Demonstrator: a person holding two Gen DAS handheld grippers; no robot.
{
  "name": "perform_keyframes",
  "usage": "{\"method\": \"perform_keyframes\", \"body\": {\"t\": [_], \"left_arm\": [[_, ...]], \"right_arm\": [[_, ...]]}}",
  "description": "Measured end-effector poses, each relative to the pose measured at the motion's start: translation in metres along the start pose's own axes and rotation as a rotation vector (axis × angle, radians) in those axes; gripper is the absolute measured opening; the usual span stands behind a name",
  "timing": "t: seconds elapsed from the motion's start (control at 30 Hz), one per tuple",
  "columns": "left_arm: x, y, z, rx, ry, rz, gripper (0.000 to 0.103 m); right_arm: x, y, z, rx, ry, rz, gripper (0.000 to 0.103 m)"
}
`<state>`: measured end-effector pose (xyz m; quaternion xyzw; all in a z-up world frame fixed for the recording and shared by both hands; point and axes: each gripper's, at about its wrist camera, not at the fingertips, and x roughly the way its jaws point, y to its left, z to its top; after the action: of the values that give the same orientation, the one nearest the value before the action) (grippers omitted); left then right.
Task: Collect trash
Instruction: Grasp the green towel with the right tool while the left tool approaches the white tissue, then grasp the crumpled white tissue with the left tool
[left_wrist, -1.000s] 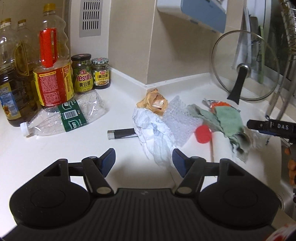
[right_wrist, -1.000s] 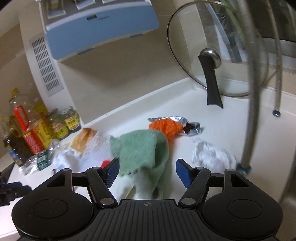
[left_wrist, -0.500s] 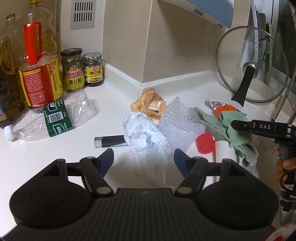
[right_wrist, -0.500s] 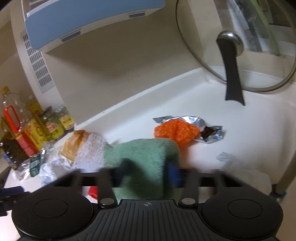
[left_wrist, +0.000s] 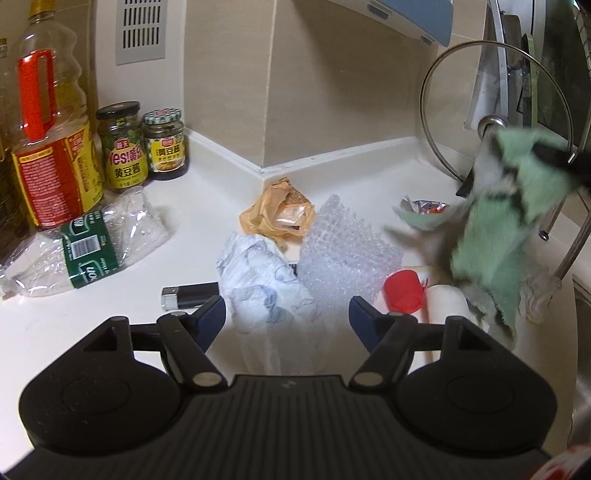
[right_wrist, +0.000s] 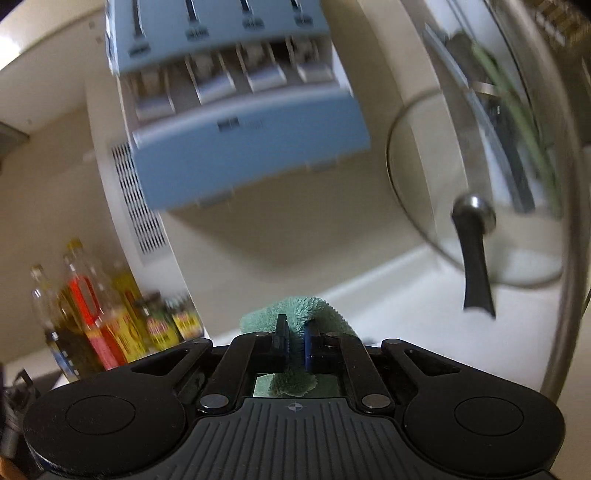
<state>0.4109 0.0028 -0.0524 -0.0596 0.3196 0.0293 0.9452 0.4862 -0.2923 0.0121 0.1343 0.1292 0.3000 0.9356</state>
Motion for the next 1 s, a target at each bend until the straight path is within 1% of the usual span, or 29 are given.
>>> {"method": "perform_keyframes", "body": {"t": [0.23,0.33,0.37,0.4,0.47,0.5,0.57,0.6,0.63,0.77,1.0], "left_arm": [[0.016,-0.002,-0.001,-0.009,0.015,0.014,0.07],[0.022,-0.002,-0.001,-0.005,0.02,0.028,0.068],[0.024,-0.001,-0.001,-0.007,0.021,0.03,0.063],[0.025,0.0,-0.002,-0.009,0.022,0.03,0.061],[0.025,0.003,-0.003,-0.016,0.027,0.021,0.044],[0.024,0.005,-0.003,-0.022,0.023,0.017,0.042],[0.02,0.009,-0.002,-0.038,0.012,0.009,0.029],[0.018,0.012,-0.001,-0.046,0.007,-0.002,0.026],[0.015,0.014,-0.001,-0.05,0.0,-0.013,0.019],[-0.001,0.019,0.003,-0.036,-0.048,-0.033,0.012],[-0.044,0.034,0.008,-0.046,-0.11,-0.067,0.011]], "right_arm": [[-0.029,0.012,0.035,-0.035,-0.098,0.036,0.007],[-0.04,0.017,0.046,-0.048,-0.128,0.051,0.007],[-0.043,0.019,0.049,-0.052,-0.134,0.051,0.007],[-0.045,0.02,0.051,-0.054,-0.134,0.053,0.007],[-0.049,0.022,0.053,-0.056,-0.139,0.053,0.007],[-0.052,0.023,0.053,-0.056,-0.139,0.053,0.007],[-0.053,0.025,0.054,-0.057,-0.137,0.051,0.007],[-0.054,0.025,0.053,-0.057,-0.137,0.05,0.007],[-0.054,0.026,0.053,-0.057,-0.133,0.049,0.007],[-0.055,0.029,0.05,-0.054,-0.123,0.042,0.007],[-0.062,0.039,0.049,-0.054,-0.122,0.045,0.007]]}}
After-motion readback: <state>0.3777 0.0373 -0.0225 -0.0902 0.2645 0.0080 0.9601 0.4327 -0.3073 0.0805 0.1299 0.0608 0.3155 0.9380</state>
